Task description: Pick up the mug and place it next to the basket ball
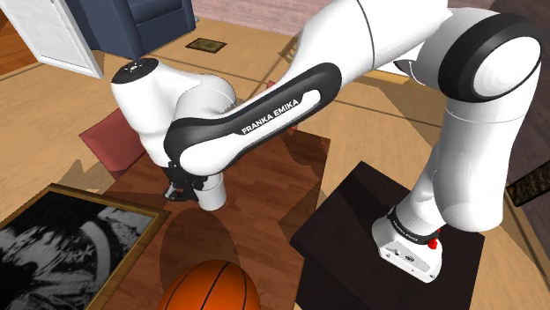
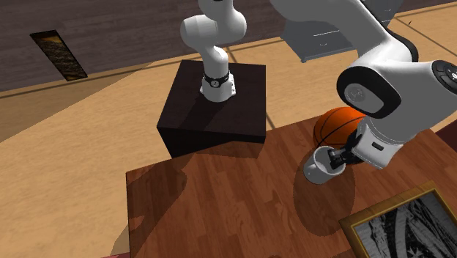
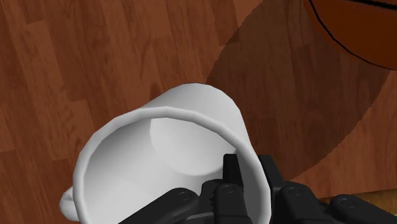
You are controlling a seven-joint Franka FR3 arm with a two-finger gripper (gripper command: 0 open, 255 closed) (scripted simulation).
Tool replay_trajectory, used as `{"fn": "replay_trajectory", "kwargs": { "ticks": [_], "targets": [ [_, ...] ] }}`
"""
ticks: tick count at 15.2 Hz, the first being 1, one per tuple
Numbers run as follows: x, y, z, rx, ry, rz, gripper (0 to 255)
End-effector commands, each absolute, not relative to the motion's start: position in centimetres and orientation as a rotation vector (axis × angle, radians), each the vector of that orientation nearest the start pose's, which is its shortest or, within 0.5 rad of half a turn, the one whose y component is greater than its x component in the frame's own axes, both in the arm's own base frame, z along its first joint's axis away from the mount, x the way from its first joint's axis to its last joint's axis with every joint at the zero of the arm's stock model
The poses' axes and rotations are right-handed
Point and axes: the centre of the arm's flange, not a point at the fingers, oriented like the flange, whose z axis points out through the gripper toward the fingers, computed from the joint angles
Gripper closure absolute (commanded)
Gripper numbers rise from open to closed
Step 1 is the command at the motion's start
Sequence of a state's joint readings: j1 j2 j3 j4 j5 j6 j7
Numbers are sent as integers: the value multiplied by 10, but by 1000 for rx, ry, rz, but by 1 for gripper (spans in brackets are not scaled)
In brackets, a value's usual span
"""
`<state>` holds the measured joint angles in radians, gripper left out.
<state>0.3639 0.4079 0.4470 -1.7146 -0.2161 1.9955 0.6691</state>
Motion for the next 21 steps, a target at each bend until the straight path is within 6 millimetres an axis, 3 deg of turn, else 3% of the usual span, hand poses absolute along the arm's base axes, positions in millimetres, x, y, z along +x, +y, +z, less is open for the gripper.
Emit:
{"fn": "replay_trajectory", "kwargs": {
  "ticks": [1, 21],
  "targets": [
    [472, 440, 354, -3191, -344, 75, 255],
    [472, 440, 249, -3191, -344, 75, 255]
  ]
}}
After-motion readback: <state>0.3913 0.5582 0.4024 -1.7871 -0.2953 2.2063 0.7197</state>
